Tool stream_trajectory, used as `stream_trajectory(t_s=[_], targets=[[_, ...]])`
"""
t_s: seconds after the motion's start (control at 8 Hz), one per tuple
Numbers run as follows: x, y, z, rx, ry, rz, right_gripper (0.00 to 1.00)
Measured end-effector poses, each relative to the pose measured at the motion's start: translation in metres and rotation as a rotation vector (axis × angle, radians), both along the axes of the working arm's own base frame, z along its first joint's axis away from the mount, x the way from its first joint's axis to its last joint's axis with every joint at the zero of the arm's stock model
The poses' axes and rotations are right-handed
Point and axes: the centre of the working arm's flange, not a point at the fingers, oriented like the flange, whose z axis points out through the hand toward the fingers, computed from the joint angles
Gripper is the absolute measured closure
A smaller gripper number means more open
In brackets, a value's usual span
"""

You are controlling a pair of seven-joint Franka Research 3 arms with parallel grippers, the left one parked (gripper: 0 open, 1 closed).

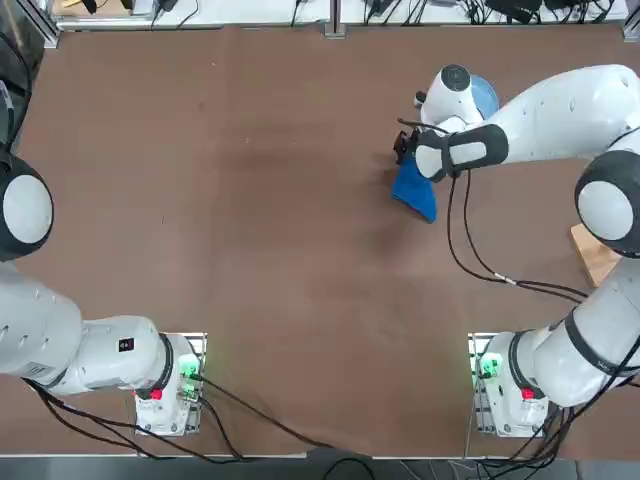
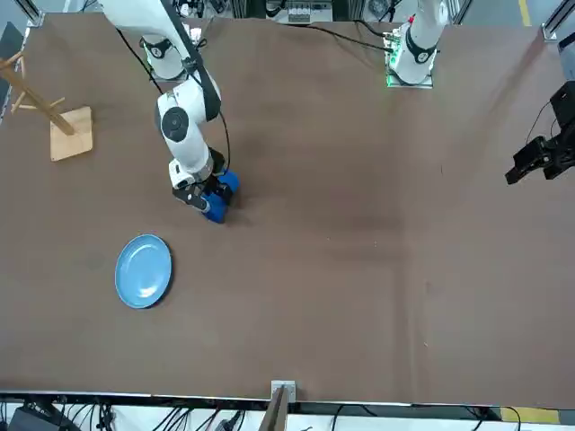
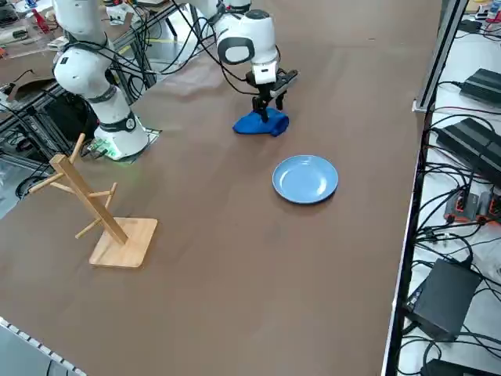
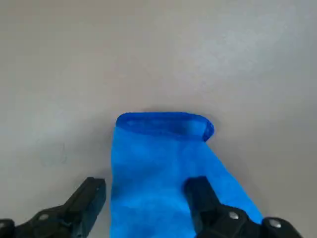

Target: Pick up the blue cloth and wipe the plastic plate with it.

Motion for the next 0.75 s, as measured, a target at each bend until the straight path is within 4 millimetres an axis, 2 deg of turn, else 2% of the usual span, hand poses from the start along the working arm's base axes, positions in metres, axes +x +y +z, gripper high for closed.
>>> stream_trajectory(t_s=[0.38, 0.75], targets=[[0.001, -0.003, -0.014, 0.005, -0.006, -0.008, 0.00], [0.003, -0.006, -0.017, 0.004, -0.004, -0.018, 0.00]])
